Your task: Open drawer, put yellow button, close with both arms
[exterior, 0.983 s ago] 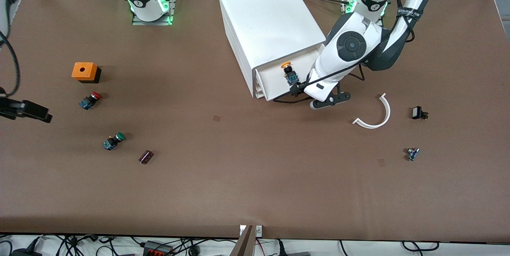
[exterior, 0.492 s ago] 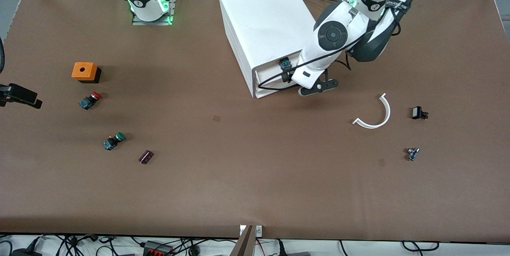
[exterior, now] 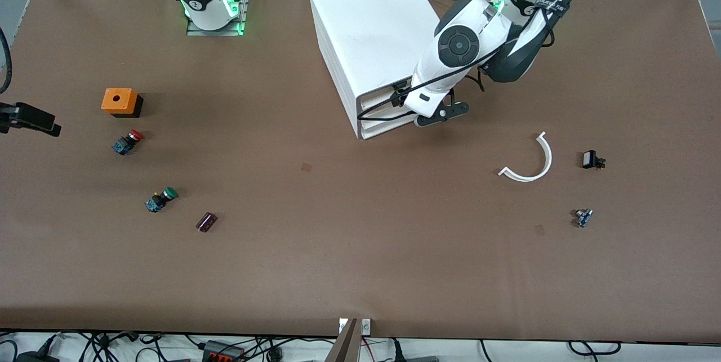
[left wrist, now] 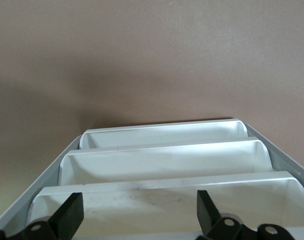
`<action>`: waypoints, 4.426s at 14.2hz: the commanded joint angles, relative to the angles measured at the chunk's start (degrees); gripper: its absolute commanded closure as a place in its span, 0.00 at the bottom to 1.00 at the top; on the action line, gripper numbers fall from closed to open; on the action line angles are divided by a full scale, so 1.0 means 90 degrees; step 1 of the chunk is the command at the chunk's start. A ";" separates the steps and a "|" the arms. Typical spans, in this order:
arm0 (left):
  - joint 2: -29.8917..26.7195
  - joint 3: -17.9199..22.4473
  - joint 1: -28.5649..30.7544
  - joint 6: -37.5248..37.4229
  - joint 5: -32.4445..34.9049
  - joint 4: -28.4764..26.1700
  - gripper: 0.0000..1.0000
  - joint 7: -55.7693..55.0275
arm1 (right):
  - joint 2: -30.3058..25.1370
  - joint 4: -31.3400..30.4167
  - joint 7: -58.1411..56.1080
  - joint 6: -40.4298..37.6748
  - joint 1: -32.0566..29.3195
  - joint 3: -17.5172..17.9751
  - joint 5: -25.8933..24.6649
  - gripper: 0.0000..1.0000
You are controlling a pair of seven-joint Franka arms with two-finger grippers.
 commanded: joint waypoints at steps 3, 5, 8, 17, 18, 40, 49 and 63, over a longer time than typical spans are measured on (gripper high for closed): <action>-0.0213 -0.0189 0.0073 -0.0174 -0.0211 -0.0138 0.00 -0.0043 | -0.0956 -0.1498 0.0169 0.0900 -0.0038 0.0107 -0.0154 0.00; -0.0213 -0.0189 0.0063 -0.0174 -0.0211 -0.0118 0.00 -0.0043 | -0.1006 -0.1559 0.0169 0.0921 -0.0047 0.0116 -0.0154 0.00; -0.0291 -0.0151 0.0111 -0.0251 -0.0114 0.0047 0.00 0.0074 | -0.1006 -0.1530 0.0072 0.0804 -0.0047 0.0117 -0.0154 0.00; -0.0281 -0.0102 0.1410 -0.1587 0.1330 0.1296 0.00 0.2717 | -0.1084 -0.1520 0.0111 0.0677 -0.0038 0.0107 -0.0144 0.00; -0.0281 -0.0101 0.1546 -0.1812 0.1487 0.1598 0.00 0.2972 | -0.1084 -0.1520 0.0111 0.0677 -0.0038 0.0097 -0.0144 0.00; -0.2107 0.4379 -0.0093 -0.1352 -0.0180 0.0975 0.00 0.6471 | -0.1064 -0.1480 0.0072 0.0726 0.0060 0.0097 -0.0114 0.00; -0.2069 0.3990 -0.0103 -0.2634 0.0483 0.1620 0.00 0.6519 | -0.1064 -0.1519 0.0072 0.0687 0.0031 0.0077 -0.0095 0.00; -0.2069 0.3971 -0.0074 -0.2703 0.0483 0.1630 0.00 0.6490 | -0.1104 -0.1500 0.0062 0.0511 0.0060 0.0087 -0.0105 0.00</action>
